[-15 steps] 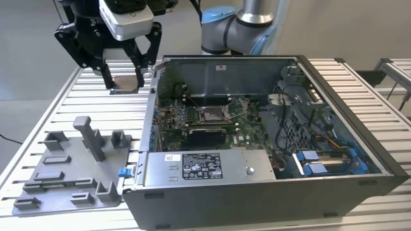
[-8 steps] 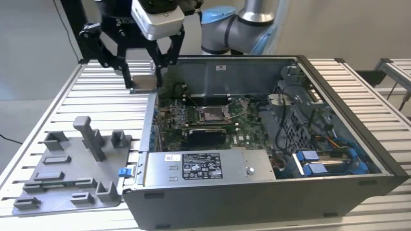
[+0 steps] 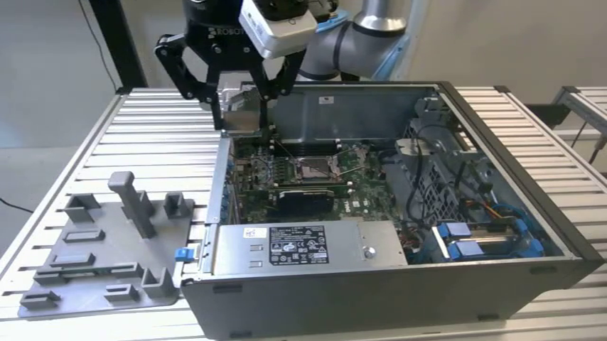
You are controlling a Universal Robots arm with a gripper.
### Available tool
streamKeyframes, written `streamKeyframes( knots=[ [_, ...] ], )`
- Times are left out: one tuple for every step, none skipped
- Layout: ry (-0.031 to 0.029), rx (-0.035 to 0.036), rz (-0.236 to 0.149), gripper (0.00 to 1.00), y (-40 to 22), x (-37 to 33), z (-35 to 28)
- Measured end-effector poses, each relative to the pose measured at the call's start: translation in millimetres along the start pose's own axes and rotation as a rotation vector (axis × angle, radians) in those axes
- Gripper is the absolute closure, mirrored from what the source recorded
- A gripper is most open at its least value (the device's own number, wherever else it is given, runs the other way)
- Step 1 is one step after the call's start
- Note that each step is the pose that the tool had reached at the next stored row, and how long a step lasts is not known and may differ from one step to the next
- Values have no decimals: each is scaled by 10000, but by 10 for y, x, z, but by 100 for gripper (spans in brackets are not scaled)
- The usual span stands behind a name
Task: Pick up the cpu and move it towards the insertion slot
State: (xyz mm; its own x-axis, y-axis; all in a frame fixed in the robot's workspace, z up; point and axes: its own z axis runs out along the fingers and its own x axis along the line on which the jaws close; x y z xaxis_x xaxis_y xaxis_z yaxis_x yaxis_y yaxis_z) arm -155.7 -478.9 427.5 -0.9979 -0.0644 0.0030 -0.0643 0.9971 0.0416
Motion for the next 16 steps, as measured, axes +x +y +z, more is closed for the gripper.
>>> streamKeyframes(
  knots=[
    [1, 0, 0, 100, -3, -47, 0],
    [0, 0, -1, 100, -6, -92, -1],
    [1, 0, -1, 100, -9, -137, -1],
    [1, 0, -1, 100, -12, -181, -1],
    [1, 1, -2, 100, -14, -227, -2],
    [1, 0, -2, 100, -17, -273, -2],
    [1, 0, -2, 100, -20, -318, -2],
    [1, 0, -3, 100, -23, -363, -2],
    [2, 0, -3, 100, -26, -410, -2],
    [2, 0, -4, 100, -29, -455, -2],
    [3, 0, -4, 100, -32, -500, -3],
    [3, 0, -5, 100, -35, -545, -3],
    [3, 0, -5, 100, -38, -592, -4],
    [4, 0, -5, 100, -41, -636, -4],
    [3, 0, -6, 100, -44, -684, -4],
    [4, 0, -7, 100, -47, -729, -4]
  ],
)
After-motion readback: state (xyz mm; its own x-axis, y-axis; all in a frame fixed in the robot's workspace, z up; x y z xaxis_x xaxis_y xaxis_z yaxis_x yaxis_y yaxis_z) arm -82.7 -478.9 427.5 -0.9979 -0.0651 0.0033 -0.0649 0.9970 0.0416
